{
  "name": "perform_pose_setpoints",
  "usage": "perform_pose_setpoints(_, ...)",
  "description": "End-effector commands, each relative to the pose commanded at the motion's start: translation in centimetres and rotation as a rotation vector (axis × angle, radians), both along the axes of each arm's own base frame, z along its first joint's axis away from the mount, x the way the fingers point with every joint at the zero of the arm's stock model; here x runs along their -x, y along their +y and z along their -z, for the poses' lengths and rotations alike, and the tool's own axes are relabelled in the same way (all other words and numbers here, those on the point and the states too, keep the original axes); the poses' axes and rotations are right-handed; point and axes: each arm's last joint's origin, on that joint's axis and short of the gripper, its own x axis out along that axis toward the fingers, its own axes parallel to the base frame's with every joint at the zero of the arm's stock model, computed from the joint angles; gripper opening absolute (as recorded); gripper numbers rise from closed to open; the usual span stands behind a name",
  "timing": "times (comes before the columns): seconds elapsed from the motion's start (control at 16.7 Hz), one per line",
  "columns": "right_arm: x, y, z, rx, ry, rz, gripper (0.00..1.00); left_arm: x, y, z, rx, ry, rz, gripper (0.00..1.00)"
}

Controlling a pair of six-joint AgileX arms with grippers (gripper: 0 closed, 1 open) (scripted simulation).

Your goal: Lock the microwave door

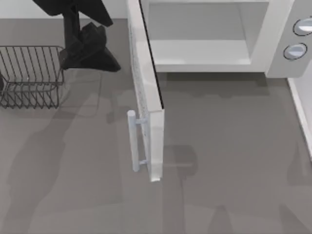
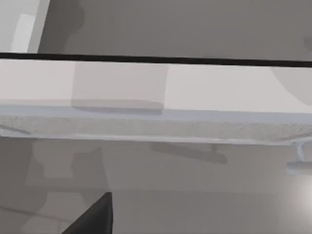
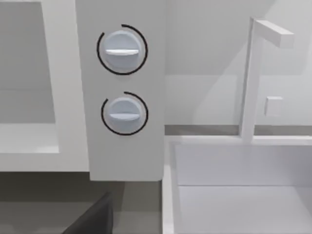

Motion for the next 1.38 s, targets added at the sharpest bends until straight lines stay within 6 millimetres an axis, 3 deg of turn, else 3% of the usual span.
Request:
perform_pose_setpoints(0.24, 0.0, 0.0, 0.0, 0.0, 0.0, 0.0, 1.0, -0.1, -0.5, 0.8, 0.0, 0.001, 0.0, 1.0)
perform_pose_setpoints(0.66, 0.0, 0.0, 0.0, 0.0, 0.0, 0.0, 1.0, -0.7, -3.7, 6.4, 0.001, -0.002, 0.0, 1.0)
perform_pose_setpoints(0.96, 0.0, 0.0, 0.0, 0.0, 0.0, 0.0, 1.0, -0.7, -4.0, 6.9, 0.0, 0.0, 0.0, 1.0)
perform_pose_setpoints(1.38, 0.0, 0.0, 0.0, 0.0, 0.0, 0.0, 1.0, -0.7, -4.0, 6.9, 0.0, 0.0, 0.0, 0.47)
